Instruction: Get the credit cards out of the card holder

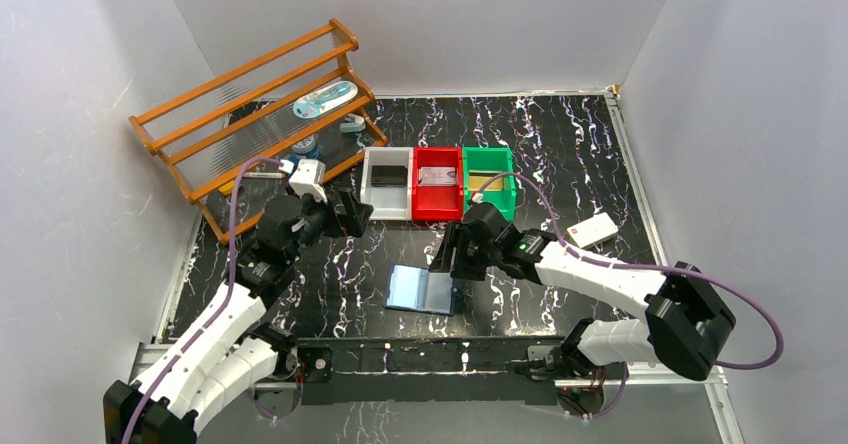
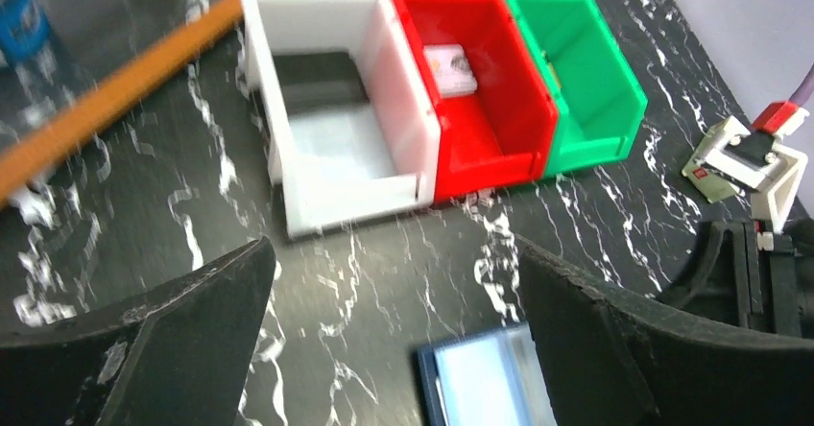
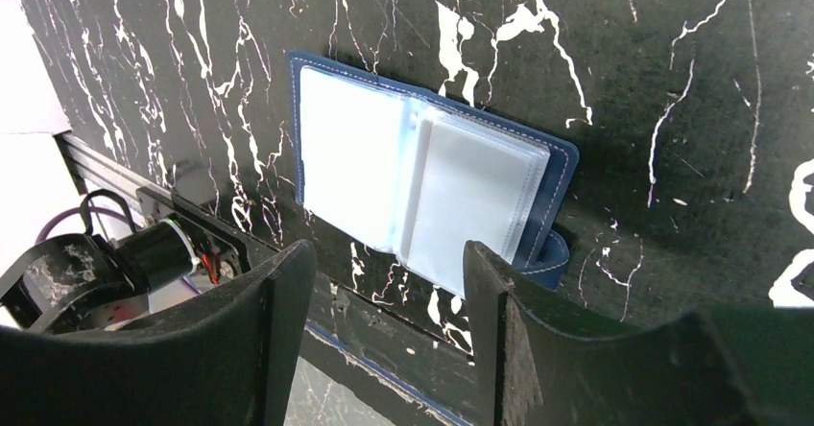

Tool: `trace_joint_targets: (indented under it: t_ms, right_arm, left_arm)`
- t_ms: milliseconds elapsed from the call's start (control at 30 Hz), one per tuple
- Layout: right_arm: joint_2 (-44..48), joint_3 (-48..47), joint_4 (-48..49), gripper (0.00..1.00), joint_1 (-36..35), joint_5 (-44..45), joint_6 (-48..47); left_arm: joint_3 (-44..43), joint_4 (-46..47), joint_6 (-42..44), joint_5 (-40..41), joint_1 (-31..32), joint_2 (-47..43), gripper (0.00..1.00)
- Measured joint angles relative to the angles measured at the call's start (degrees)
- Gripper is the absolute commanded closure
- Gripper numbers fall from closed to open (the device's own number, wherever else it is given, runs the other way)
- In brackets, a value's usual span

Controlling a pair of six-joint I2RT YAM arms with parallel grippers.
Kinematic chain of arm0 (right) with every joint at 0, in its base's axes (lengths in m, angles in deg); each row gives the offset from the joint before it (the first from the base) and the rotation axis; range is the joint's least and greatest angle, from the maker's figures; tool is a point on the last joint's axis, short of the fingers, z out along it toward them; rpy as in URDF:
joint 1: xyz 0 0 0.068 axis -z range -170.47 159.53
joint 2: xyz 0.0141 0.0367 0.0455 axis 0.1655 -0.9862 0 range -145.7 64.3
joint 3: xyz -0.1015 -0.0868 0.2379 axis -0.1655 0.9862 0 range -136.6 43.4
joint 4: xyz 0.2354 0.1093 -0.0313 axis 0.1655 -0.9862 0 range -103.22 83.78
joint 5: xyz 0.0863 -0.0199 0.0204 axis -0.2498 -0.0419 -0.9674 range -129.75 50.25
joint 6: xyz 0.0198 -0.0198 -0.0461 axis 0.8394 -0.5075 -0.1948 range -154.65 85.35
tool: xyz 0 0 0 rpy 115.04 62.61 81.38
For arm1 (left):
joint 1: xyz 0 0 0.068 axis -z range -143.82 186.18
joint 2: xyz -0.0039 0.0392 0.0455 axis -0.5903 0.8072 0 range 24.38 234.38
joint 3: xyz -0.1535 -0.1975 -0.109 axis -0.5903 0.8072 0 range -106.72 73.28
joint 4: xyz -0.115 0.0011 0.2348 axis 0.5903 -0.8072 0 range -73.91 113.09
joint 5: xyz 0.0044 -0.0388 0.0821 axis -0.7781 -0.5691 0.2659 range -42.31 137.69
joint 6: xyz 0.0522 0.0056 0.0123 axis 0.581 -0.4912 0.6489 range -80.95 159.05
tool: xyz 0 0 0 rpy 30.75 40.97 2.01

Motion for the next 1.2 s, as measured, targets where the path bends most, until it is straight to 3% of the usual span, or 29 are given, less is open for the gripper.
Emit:
trace_joint_targets:
  t_ms: [267, 600, 733, 967, 1200]
  right_arm:
    - [-5.38, -3.91, -1.05, 0.35, -2.67, 1.64, 0.61]
    - [-12.83, -12.76, -8.98, 0.35, -10.4, 10.91, 4.42]
    - [-15.15, -14.97, -13.97, 0.36, -12.41, 15.41, 6.88]
    - [-19.19, -16.37, -16.15, 0.36, -14.16, 16.96, 8.37]
    - [-20.9, -16.46, -18.93, 0.36, -15.02, 18.03, 9.29]
  left_arm:
    - [2.97, -13.33, -14.49, 3.34, -0.07, -1.77, 0.02]
    - [3.02, -18.21, -17.42, -0.13, -0.2, -2.58, 0.02]
    - [3.65, -14.43, -16.94, -7.32, -0.22, -3.23, 0.07]
    - [4.59, -9.73, -16.59, -20.57, -0.22, 10.03, 0.13]
    - [5.18, -8.81, -16.65, -26.34, 0.28, 15.08, 0.23]
